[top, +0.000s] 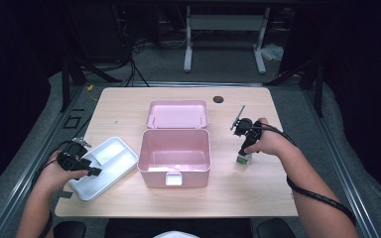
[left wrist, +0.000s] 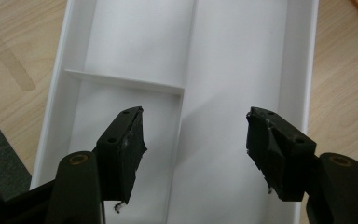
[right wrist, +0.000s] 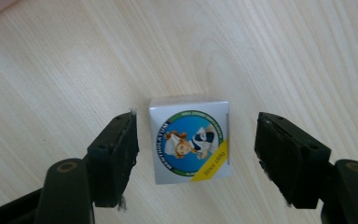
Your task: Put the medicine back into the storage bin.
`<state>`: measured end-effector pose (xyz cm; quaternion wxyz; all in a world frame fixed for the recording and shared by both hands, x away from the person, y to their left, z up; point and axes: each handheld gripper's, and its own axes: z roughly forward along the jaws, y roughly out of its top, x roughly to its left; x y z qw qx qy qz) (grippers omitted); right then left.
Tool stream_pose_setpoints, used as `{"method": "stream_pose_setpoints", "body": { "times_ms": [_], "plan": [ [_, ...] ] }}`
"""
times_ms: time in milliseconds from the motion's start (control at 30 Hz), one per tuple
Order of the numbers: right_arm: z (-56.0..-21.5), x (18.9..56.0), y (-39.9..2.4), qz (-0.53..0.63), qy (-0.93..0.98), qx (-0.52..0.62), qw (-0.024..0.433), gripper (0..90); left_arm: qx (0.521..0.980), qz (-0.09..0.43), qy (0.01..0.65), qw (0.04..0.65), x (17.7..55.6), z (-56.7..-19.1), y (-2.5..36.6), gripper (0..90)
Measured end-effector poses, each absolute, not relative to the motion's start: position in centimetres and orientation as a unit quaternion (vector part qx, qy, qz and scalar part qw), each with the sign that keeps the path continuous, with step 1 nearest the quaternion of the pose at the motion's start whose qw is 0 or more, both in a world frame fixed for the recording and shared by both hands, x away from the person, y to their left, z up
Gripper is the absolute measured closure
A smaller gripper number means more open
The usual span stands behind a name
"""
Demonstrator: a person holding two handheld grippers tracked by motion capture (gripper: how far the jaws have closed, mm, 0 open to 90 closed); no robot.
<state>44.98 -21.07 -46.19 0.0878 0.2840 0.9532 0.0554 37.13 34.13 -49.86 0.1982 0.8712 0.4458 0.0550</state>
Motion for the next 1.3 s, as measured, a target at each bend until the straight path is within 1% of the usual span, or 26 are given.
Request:
{"method": "stream_pose_setpoints", "body": {
  "times_ms": [67, 100, 333, 367, 433, 533, 600, 633, 700, 767, 833, 967, 1000, 1033, 1067, 1133, 1200, 1233, 1300],
  "plan": [
    [-46.4, 45.3, -21.4, 0.054, 0.951, 0.292, 0.083, 29.8, 0.873, 0.053, 0.443, 0.197, 37.1, -49.9, 34.0, 36.2],
    [-46.3, 45.5, -21.6, 0.050, 0.952, 0.293, 0.070, 29.8, 0.873, 0.054, 0.443, 0.197, 37.1, -49.9, 34.0, 36.2],
    [-47.0, 46.1, -22.1, 0.054, 0.951, 0.301, 0.053, 30.1, 0.871, 0.055, 0.446, 0.198, 37.1, -50.0, 34.3, 36.2],
    [-47.0, 46.2, -22.1, 0.051, 0.952, 0.300, 0.037, 30.3, 0.871, 0.055, 0.446, 0.198, 37.1, -50.0, 34.3, 36.2],
    [-47.4, 46.2, -22.2, 0.058, 0.951, 0.301, 0.041, 31.4, 0.871, 0.055, 0.446, 0.200, 37.1, -50.0, 34.4, 36.3],
    [-47.8, 46.3, -22.4, 0.052, 0.951, 0.303, 0.029, 32.7, 0.870, 0.056, 0.446, 0.201, 37.0, -50.0, 34.4, 36.3],
    [-47.9, 46.3, -22.5, 0.050, 0.951, 0.303, 0.027, 35.5, 0.869, 0.053, 0.449, 0.201, 37.0, -50.1, 34.4, 36.3],
    [-48.0, 46.4, -22.5, 0.059, 0.951, 0.302, 0.018, 37.6, 0.870, 0.054, 0.448, 0.199, 37.0, -50.1, 34.4, 36.3],
    [-48.0, 46.4, -22.5, 0.056, 0.951, 0.302, 0.019, 43.3, 0.870, 0.055, 0.449, 0.198, 37.0, -50.1, 34.5, 36.3],
    [-48.0, 46.4, -22.4, 0.061, 0.953, 0.298, 0.009, 44.8, 0.869, 0.055, 0.449, 0.199, 37.0, -50.1, 34.5, 36.3],
    [-47.9, 46.5, -22.3, 0.056, 0.954, 0.295, 0.022, 45.5, 0.869, 0.053, 0.449, 0.200, 37.0, -50.2, 34.4, 36.3],
    [-47.7, 46.6, -22.3, 0.063, 0.955, 0.290, 0.019, 45.9, 0.872, 0.051, 0.444, 0.200, 37.0, -50.3, 34.2, 36.4],
    [-47.4, 46.6, -22.2, 0.051, 0.956, 0.289, 0.026, 46.0, 0.871, 0.052, 0.445, 0.200, 37.0, -50.3, 34.2, 36.4],
    [-47.3, 46.6, -22.1, 0.057, 0.956, 0.288, 0.019, 46.0, 0.871, 0.053, 0.446, 0.200, 37.0, -50.3, 34.3, 36.5],
    [-47.0, 46.5, -22.0, 0.050, 0.957, 0.285, 0.028, 46.0, 0.871, 0.053, 0.446, 0.201, 37.0, -50.3, 34.3, 36.4],
    [-46.5, 46.5, -21.8, 0.052, 0.958, 0.279, 0.028, 46.1, 0.871, 0.052, 0.447, 0.198, 37.0, -50.4, 34.4, 36.5],
    [-45.8, 46.5, -21.6, 0.053, 0.962, 0.269, 0.011, 46.1, 0.872, 0.049, 0.445, 0.199, 37.0, -50.4, 34.3, 36.6],
    [-45.4, 46.4, -21.4, 0.053, 0.964, 0.260, 0.021, 46.1, 0.872, 0.048, 0.444, 0.199, 37.1, -50.5, 34.3, 36.6],
    [-44.5, 46.2, -21.0, 0.053, 0.968, 0.243, 0.027, 46.1, 0.873, 0.049, 0.443, 0.198, 37.1, -50.5, 34.2, 36.6]
  ]
}}
